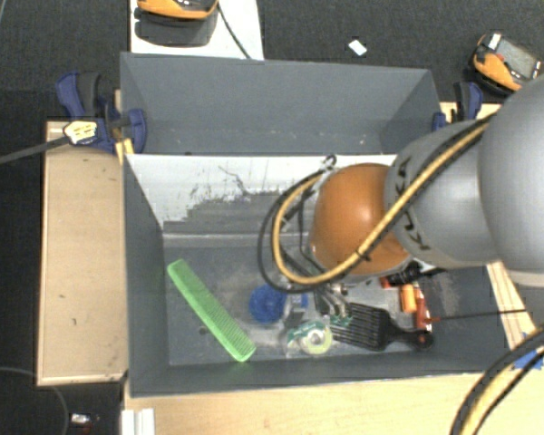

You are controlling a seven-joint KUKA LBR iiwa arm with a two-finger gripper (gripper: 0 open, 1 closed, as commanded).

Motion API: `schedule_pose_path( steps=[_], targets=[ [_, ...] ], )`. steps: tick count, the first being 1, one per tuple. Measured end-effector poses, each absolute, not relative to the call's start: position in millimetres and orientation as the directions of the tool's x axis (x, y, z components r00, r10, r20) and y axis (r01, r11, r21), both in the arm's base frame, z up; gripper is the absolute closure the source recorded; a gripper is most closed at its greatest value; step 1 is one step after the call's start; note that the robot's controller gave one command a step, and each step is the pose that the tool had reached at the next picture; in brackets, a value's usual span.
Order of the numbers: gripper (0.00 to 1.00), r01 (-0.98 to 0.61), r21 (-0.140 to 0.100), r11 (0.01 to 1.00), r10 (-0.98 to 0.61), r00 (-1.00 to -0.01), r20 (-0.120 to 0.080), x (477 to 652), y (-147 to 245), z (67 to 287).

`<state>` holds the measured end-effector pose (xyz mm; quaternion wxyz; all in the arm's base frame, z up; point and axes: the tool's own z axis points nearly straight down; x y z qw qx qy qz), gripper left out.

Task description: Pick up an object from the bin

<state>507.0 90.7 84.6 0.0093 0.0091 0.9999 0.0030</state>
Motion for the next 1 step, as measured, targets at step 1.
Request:
schedule_pose_path(
  steps=[1],
  targets=[
    [1.0, 0.021, 0.005, 1.0, 0.021, -1.0, -0.013, 505.4, 90.4, 131.0]
  ],
)
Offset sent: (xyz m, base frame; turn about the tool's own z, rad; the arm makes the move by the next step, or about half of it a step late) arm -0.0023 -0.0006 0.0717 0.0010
